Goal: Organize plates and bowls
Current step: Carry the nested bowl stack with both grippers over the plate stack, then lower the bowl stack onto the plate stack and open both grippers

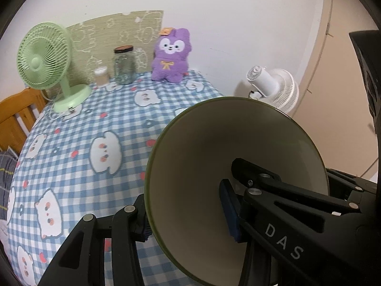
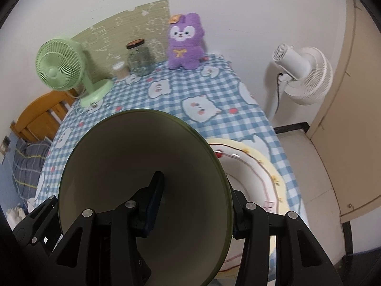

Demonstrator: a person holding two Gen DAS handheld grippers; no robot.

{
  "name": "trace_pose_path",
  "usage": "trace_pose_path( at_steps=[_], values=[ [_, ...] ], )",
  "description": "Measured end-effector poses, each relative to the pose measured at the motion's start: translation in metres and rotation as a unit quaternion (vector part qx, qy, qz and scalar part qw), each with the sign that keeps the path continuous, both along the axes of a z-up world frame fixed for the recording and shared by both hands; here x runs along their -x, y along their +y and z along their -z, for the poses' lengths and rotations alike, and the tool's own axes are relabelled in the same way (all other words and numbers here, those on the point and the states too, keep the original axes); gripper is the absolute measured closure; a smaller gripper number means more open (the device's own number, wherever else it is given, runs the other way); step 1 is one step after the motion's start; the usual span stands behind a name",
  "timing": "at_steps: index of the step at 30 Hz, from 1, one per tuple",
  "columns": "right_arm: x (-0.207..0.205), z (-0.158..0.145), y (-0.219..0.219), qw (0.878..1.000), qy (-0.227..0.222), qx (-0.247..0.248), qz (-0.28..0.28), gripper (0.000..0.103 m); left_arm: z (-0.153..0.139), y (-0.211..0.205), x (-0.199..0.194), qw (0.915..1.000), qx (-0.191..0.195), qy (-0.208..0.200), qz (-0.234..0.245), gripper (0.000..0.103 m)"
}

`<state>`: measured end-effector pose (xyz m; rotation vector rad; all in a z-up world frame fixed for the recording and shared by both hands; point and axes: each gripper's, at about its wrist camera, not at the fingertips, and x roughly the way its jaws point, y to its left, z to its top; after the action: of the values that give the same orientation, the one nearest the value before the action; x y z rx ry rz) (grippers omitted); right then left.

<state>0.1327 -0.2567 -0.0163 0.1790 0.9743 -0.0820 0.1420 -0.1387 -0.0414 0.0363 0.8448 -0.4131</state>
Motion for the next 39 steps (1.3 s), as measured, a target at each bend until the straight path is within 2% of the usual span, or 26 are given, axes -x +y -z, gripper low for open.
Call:
trace_pose_path(
  at_steps=[19,29,31,32,33,35,39],
  values=[
    [-0.016,0.034,-0.049,0.998,0.043,-0.017,0.034,0.052,0.028,-0.047,-0.024,0.9981,-0.018,0.050,0.032,0.055],
    [-0.019,0.039,-0.053,0.999,0.021,-0.029,0.025,0.050,0.030,-0.051,-0.028,0.9986,-0.020,0.043,0.024,0.054],
    [-0.021,0.041,-0.056,0.999,0.021,-0.042,0.027,0.046,0.030,-0.051,-0.029,0.9986,-0.023,0.042,0.025,0.051],
    [-0.021,0.042,-0.058,0.998,0.023,-0.042,0.033,0.040,0.031,-0.051,-0.029,0.9986,-0.024,0.042,0.024,0.046],
    [-0.021,0.043,-0.060,0.998,0.026,-0.036,0.042,0.033,0.032,-0.051,-0.030,0.9985,-0.026,0.043,0.023,0.038],
    [-0.019,0.041,-0.061,0.998,0.020,-0.030,0.049,0.027,0.033,-0.049,-0.032,0.9984,-0.029,0.046,0.014,0.029],
    [-0.013,0.034,-0.059,0.999,0.000,-0.023,0.045,0.017,0.030,-0.048,-0.030,0.9987,-0.025,0.041,0.014,0.023]
  ],
)
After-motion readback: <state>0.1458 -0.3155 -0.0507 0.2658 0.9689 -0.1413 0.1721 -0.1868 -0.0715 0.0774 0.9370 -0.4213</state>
